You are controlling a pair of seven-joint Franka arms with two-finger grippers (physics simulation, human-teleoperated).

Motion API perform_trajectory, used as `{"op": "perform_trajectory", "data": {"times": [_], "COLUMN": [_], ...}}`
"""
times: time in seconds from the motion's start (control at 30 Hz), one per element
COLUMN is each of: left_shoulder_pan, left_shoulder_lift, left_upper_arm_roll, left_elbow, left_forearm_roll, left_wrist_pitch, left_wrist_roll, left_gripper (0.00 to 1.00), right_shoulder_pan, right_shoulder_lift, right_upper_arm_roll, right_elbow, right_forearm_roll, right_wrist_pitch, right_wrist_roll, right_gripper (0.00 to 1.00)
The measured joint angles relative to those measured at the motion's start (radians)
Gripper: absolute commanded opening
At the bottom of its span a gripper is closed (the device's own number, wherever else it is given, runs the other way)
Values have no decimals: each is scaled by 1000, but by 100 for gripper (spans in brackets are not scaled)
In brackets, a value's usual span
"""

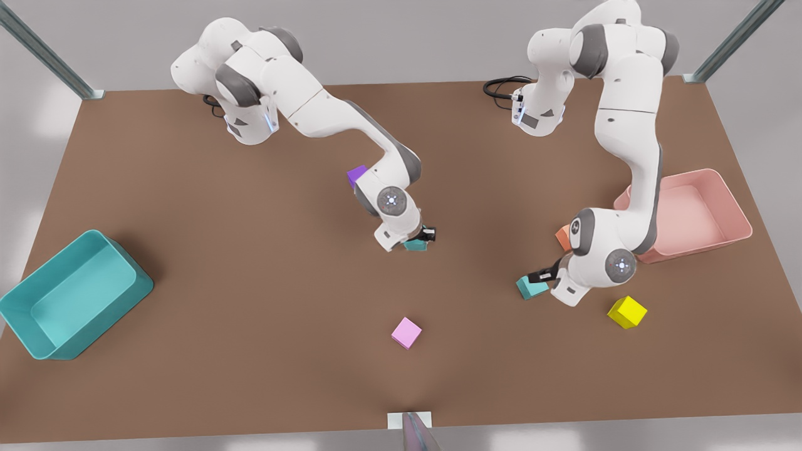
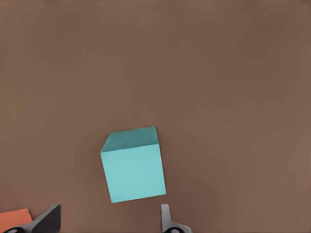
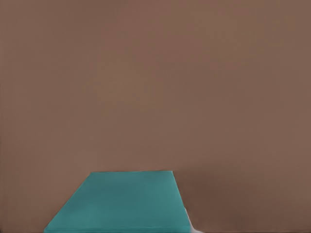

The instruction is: Stack the two blue cubes on top of each other

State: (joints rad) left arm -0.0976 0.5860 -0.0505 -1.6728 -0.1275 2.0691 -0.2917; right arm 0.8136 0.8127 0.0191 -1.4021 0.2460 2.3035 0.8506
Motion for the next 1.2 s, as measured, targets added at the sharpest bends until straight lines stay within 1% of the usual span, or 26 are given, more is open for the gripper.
{"op": "perform_trajectory", "data": {"times": [0.07,0.23,0.33,0.4,0.5,0.57,0.63,0.67,0.7,0.73,0.77,0.8,0.87,0.93,0.97,1.03,1.07,1.2], "left_shoulder_pan": [-8,-13,-15,-23,-32,-34,-34,-35,-35,-38,-40,-42,-46,-51,-51,-52,-53,-57], "left_shoulder_lift": [12,37,58,74,80,81,82,84,89,94,99,102,111,118,121,123,124,104], "left_upper_arm_roll": [0,0,0,0,0,0,0,0,0,0,0,0,0,0,0,0,0,-3], "left_elbow": [-1,-2,-5,-6,-16,-32,-37,-37,-38,-38,-38,-38,-37,-37,-37,-36,-36,-23], "left_forearm_roll": [-1,3,27,36,43,45,46,46,47,47,48,48,49,49,49,53,56,61], "left_wrist_pitch": [52,129,151,160,168,171,173,174,175,176,177,178,182,187,190,194,196,186], "left_wrist_roll": [-43,-138,-182,-208,-241,-259,-275,-282,-289,-295,-301,-307,-317,-327,-331,-342,-348,-370], "left_gripper": [100,100,100,100,100,100,100,100,97,91,91,91,91,91,82,56,54,54], "right_shoulder_pan": [14,21,8,-41,-207,-355,-457,-487,-503,-513,-526,-553,-563,-565,-568,-578,-582,-575], "right_shoulder_lift": [23,46,11,-71,-199,-222,-256,-298,-362,-453,-547,-621,-665,-673,-676,-679,-679,-684], "right_upper_arm_roll": [-5,-11,-10,-9,-7,-10,-12,-11,-7,3,23,62,95,98,96,91,90,80], "right_elbow": [21,50,64,63,63,63,69,75,76,45,-7,-56,-95,-104,-105,-105,-104,-103], "right_forearm_roll": [-13,-50,-53,-53,-56,-108,-200,-238,-268,-289,-304,-315,-330,-340,-344,-349,-350,-356], "right_wrist_pitch": [1,2,-5,-35,-179,-293,-393,-445,-497,-544,-583,-616,-666,-704,-719,-743,-752,-777], "right_wrist_roll": [72,228,302,345,360,317,246,204,161,121,83,47,-19,-79,-106,-156,-178,-259], "right_gripper": [100,100,100,100,100,100,100,100,100,100,100,100,100,100,100,100,100,100]}}
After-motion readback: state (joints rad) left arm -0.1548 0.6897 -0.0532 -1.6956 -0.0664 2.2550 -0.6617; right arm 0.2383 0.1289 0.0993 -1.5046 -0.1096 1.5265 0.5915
